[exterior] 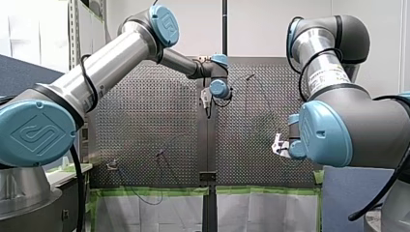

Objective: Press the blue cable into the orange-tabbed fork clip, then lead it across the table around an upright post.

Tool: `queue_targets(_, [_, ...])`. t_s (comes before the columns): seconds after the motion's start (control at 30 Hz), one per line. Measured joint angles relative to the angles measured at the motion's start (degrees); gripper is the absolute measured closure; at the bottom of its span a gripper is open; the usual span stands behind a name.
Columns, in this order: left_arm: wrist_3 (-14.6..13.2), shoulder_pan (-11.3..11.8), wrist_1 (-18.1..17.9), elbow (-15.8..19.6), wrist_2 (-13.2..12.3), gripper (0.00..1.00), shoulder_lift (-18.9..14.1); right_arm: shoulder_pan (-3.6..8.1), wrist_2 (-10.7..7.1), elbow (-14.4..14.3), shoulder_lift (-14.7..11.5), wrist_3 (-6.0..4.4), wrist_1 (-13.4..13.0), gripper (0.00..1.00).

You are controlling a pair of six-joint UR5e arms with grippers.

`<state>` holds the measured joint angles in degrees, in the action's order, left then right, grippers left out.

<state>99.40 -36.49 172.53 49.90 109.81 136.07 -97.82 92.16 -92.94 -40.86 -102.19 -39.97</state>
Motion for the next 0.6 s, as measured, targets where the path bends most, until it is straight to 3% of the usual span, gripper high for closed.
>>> queue_targets(0.27, [0.0,0.1,0.2,0.0,0.2,0.01,0.0,1.53,-0.13,0.2,4.5,-2.33,-4.5,1.00])
queue_targets(0.4, [0.0,0.2,0.2,0.0,0.2,0.01,0.0,2.38,-0.24,0.6,6.7,-2.71,-6.2,1.00])
queue_targets(0.6, [0.0,0.3,0.3,0.0,0.5,0.01,0.0,4.03,-0.38,1.8,10.0,-2.84,-6.6,1.00])
